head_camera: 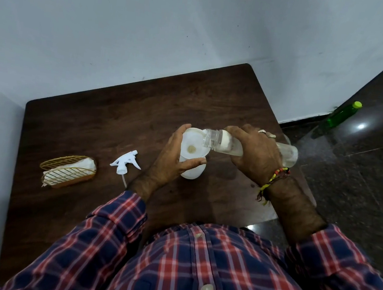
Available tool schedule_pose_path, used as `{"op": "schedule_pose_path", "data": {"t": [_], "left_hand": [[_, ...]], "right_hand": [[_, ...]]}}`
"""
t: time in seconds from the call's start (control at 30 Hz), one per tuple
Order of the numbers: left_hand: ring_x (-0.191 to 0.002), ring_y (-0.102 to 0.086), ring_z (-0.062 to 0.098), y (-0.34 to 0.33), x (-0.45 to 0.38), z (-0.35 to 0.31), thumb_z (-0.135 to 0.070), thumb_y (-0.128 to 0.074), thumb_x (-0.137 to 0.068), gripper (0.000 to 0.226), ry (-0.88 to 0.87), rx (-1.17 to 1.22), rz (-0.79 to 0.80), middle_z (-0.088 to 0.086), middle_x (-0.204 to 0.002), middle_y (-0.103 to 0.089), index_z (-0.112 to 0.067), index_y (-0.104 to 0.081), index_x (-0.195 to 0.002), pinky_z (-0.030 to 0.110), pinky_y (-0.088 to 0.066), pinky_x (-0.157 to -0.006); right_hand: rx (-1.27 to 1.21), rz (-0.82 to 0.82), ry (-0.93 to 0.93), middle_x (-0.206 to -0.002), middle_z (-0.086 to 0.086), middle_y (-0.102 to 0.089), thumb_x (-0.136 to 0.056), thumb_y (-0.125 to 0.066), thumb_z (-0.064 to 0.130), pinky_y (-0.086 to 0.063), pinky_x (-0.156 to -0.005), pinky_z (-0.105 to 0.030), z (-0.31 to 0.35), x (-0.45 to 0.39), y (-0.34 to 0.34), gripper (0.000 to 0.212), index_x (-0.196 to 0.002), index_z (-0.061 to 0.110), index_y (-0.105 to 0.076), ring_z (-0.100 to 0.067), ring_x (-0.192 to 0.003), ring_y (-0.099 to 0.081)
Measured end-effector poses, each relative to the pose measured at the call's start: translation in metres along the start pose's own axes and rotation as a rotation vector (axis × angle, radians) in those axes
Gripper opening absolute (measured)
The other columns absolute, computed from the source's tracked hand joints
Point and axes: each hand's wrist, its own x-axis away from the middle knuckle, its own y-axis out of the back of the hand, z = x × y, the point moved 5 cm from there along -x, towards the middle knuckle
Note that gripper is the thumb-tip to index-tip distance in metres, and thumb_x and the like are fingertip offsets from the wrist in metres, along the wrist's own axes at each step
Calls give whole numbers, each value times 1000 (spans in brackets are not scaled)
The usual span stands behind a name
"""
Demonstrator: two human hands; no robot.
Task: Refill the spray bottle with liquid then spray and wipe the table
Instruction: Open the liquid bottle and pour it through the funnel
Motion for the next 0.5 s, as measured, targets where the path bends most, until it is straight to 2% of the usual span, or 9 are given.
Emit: {"op": "schedule_pose_path", "data": {"t": [0.13,0.23,0.37,0.5], "left_hand": [[-130,-32,7,1,0,2,-41,-79,-73,98,-2,-11,-7,7,-151,-37,-9,-27,-150,28,-32,-110],[-128,-30,4,0,1,2,-44,-77,-72,98,-3,-7,-12,7,-151,-37,-9,-27,-149,20,-28,-106],[-127,-30,3,0,1,3,-28,-82,-78,93,-13,-13,-13,8,-152,-36,-8,-26,-149,15,-26,-104],[-128,-32,5,0,0,4,-33,-82,-76,95,-10,3,-15,8,-151,-37,-8,-27,-149,24,-31,-108]], "right_hand": [[-6,7,-5,-117,-4,-65,-75,-80,24,-54,-86,-47,0,0,0,64,-133,28,-55,-30,-103,-65],[-2,14,-13,-117,-2,-64,-74,-79,26,-53,-87,-46,0,1,-2,64,-133,30,-54,-29,-102,-65],[-5,14,-8,-117,-3,-64,-74,-81,25,-54,-82,-43,0,1,-3,66,-134,29,-54,-28,-102,-65],[-6,9,-1,-115,-3,-64,-75,-80,24,-54,-80,-43,0,0,-3,64,-134,28,-54,-28,-101,-65]]}}
